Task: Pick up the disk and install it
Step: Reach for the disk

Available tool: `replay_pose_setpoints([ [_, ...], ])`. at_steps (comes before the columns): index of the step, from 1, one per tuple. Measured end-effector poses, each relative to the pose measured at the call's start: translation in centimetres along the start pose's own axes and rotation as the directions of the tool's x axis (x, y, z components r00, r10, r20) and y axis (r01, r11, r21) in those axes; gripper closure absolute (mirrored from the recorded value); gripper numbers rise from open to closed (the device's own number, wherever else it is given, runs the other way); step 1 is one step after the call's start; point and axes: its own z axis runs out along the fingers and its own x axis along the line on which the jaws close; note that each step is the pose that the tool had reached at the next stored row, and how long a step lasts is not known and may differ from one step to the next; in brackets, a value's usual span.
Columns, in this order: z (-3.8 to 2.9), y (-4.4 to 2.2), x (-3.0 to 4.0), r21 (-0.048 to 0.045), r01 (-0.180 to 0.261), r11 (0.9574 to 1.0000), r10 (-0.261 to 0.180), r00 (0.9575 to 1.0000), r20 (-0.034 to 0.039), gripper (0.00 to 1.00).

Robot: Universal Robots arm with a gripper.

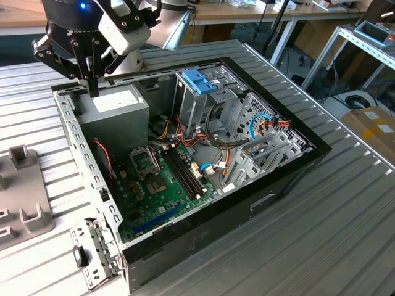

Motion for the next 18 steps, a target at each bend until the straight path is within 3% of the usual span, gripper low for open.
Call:
replay_pose_setpoints([
  [18, -0.01, -0.03, 0.37, 0.0, 0.0, 1.0, 0.0, 1.0, 0.0, 0.9],
])
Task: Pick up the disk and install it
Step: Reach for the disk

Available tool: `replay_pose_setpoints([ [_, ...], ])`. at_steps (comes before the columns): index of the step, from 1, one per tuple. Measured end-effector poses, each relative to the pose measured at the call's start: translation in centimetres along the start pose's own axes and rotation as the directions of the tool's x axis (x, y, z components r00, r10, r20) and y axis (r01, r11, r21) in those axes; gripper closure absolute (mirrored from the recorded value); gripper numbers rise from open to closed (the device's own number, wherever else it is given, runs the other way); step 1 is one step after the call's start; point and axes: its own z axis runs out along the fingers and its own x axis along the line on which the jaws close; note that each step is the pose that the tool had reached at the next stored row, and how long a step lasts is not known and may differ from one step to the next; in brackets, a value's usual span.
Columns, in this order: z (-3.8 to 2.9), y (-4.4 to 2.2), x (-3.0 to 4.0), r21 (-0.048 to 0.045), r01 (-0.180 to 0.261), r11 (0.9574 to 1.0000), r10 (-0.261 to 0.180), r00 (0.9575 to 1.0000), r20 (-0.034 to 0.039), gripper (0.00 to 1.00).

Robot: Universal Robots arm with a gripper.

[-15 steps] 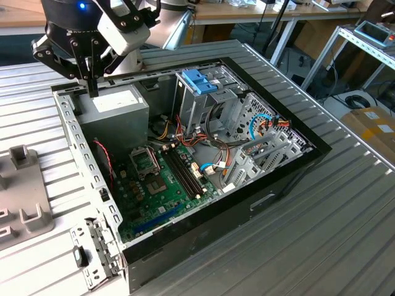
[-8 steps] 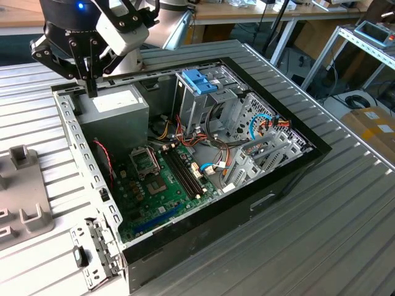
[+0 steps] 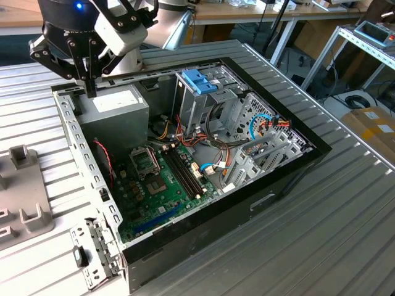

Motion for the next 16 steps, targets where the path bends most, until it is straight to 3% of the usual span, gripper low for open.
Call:
replay_pose_setpoints([
  [16, -0.01, -0.03, 0.41, 0.0, 0.0, 1.0, 0.0, 1.0, 0.0, 0.9],
])
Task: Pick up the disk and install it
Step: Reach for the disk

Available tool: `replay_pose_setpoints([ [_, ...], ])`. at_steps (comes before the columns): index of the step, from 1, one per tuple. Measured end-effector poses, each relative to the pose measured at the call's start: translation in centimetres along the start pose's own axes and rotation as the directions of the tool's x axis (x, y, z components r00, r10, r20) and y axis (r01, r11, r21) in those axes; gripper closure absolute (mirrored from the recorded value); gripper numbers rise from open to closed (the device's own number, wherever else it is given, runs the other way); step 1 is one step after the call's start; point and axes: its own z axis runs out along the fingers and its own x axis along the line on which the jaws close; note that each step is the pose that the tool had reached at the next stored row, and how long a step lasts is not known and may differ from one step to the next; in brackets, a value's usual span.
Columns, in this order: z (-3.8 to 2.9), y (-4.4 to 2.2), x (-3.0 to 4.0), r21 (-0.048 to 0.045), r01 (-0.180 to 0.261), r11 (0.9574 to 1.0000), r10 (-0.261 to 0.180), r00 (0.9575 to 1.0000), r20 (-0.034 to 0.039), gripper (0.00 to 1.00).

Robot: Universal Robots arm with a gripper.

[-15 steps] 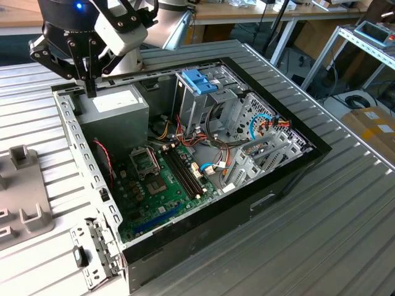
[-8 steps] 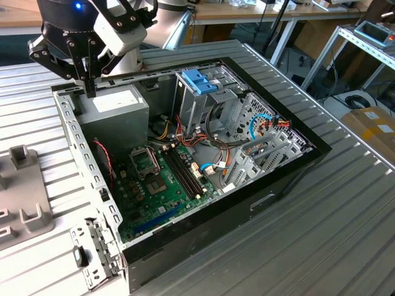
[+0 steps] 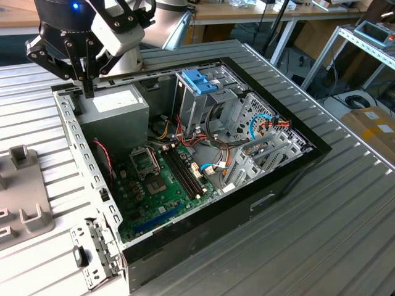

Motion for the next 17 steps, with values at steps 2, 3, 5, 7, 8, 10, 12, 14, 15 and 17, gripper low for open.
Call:
replay_pose_setpoints([
  [2, 0.0, 0.0, 0.06, 0.0, 0.0, 1.0, 0.0, 1.0, 0.0, 0.9],
  [3, -0.01, -0.01, 0.11, 0.0001, 0.0, 1.0, 0.0, 1.0, 0.0, 0.9],
  [5, -0.01, -0.02, 0.23, 0.0, 0.0, 1.0, 0.0, 1.0, 0.0, 0.9],
  [7, -0.01, -0.02, 0.34, 0.0, 0.0, 1.0, 0.0, 1.0, 0.0, 0.9],
  [8, -0.01, -0.03, 0.39, 0.0, 0.0, 1.0, 0.0, 1.0, 0.0, 0.9],
  [10, -0.02, -0.03, 0.44, 0.0001, 0.0, 1.0, 0.0, 1.0, 0.0, 0.9],
  [12, -0.02, -0.04, 0.5, 0.0001, 0.0, 1.0, 0.0, 1.0, -0.0001, 0.9],
  [14, -0.02, -0.04, 0.56, 0.0, 0.0, 1.0, 0.0, 1.0, 0.0, 0.9],
  [15, -0.02, -0.05, 0.6, 0.0001, 0.0, 1.0, 0.0, 1.0, 0.0, 0.9],
  [17, -0.02, -0.05, 0.69, 0.0, 0.0, 1.0, 0.0, 1.0, 0.0, 0.9],
])
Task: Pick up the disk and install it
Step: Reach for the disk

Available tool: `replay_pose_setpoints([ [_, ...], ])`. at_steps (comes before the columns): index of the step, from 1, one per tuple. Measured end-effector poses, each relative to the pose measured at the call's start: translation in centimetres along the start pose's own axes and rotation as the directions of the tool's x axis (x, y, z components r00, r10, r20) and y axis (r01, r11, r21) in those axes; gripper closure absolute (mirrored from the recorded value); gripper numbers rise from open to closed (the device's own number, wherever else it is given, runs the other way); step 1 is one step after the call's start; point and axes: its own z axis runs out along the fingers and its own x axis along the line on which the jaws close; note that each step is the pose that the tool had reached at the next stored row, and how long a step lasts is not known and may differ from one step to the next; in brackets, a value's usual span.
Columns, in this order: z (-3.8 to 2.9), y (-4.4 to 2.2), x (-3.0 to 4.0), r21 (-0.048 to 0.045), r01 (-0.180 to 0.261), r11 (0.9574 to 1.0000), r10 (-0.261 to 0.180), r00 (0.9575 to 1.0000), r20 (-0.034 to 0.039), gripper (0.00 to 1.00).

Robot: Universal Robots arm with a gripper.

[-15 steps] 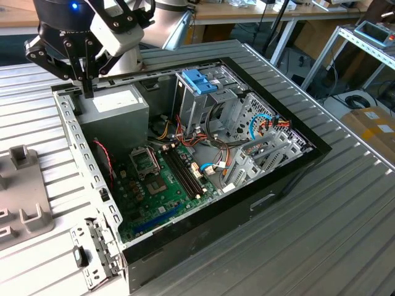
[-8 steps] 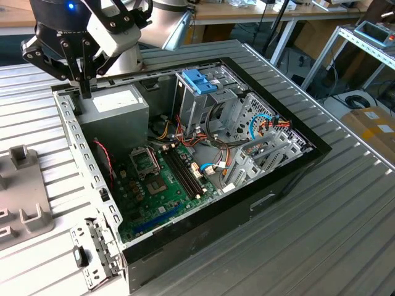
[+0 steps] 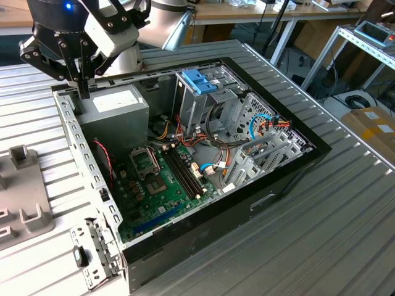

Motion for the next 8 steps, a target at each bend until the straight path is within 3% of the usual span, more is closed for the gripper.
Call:
replay_pose_setpoints([
  [8, -0.01, -0.02, 0.28, 0.0, 0.0, 1.0, 0.0, 1.0, 0.0, 0.9],
])
